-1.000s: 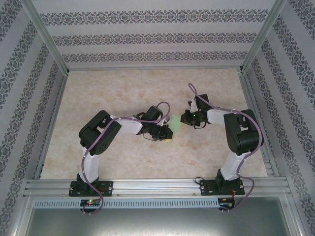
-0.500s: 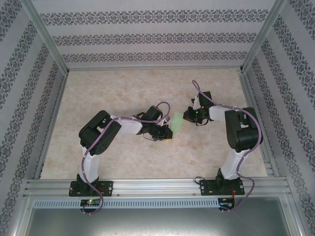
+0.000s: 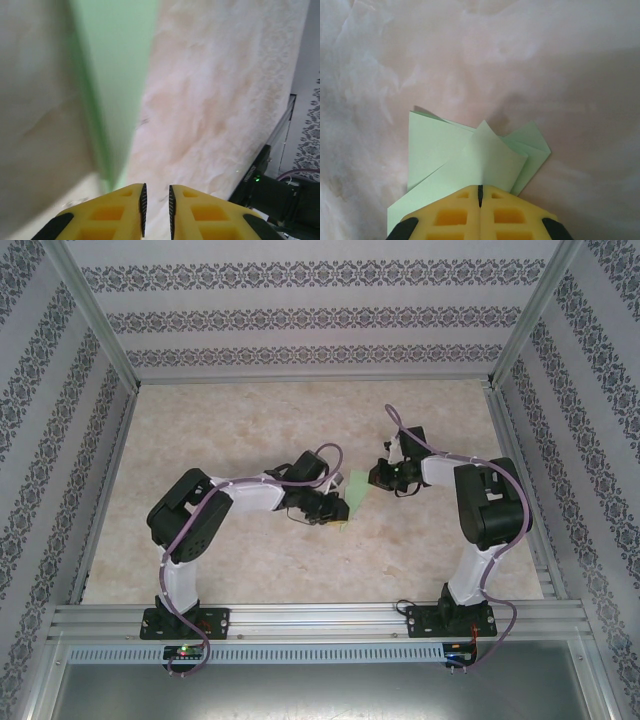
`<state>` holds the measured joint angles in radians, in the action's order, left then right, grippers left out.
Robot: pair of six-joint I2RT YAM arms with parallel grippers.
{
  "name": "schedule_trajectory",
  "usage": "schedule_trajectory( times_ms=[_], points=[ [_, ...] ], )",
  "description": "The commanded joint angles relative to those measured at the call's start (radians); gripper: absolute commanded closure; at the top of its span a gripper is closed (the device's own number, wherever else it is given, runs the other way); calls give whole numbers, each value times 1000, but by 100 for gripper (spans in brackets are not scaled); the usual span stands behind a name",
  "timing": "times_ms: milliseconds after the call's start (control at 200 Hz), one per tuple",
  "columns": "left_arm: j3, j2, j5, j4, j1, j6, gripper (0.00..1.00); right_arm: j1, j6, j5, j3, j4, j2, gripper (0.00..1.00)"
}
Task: Fold a paper plane with a square sheet of paper (fold left side to right side)
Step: Fold the wing for the fifth time at the center of the table.
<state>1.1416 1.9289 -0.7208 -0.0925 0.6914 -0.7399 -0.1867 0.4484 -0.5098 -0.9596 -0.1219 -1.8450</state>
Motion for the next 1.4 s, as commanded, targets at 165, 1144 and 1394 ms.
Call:
schedule_trajectory(
  times_ms=[165, 1144, 1394],
  points=[
    [212, 114, 34, -156, -19, 89, 83, -26, 7, 2, 28, -37, 4, 100],
    [93, 225, 128, -159, -27, 61, 88, 36, -31, 12, -79, -104, -43, 100],
    [69, 222, 127, -151, -27, 60, 88, 55, -42, 14, -122, -124, -86, 100]
  ],
)
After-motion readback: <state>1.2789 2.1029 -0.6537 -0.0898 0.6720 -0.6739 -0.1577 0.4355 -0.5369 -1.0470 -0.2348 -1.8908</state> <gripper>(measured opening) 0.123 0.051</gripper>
